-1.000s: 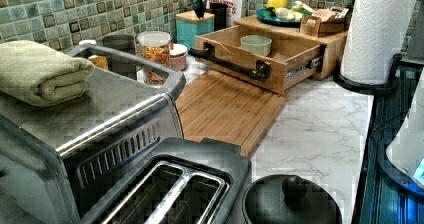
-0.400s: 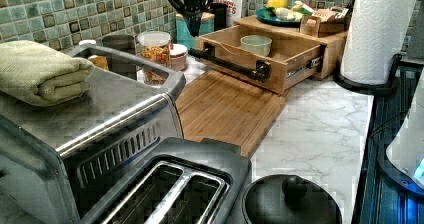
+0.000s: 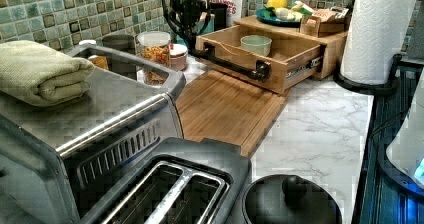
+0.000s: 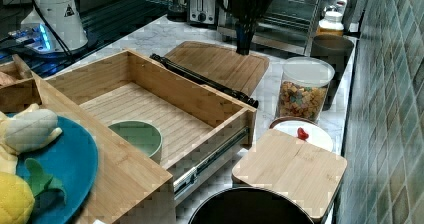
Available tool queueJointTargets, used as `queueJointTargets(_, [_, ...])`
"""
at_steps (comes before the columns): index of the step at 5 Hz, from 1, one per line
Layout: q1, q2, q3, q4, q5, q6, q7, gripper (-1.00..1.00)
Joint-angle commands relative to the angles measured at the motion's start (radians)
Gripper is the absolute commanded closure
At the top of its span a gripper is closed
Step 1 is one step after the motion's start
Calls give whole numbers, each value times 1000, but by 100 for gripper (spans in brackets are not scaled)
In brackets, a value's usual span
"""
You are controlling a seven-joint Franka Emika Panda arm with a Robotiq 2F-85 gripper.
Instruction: Close the drawer.
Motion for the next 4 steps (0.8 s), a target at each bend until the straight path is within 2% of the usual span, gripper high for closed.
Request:
queueJointTargets(1, [32, 43, -11, 34, -55, 12, 50, 100])
queueJointTargets(2, [34, 70, -26, 55, -81, -28, 88, 100])
queueJointTargets(3, [18, 66, -38, 17, -104, 28, 79, 100])
queueJointTargets(4, [-25, 75, -33, 23, -50, 5, -3, 100])
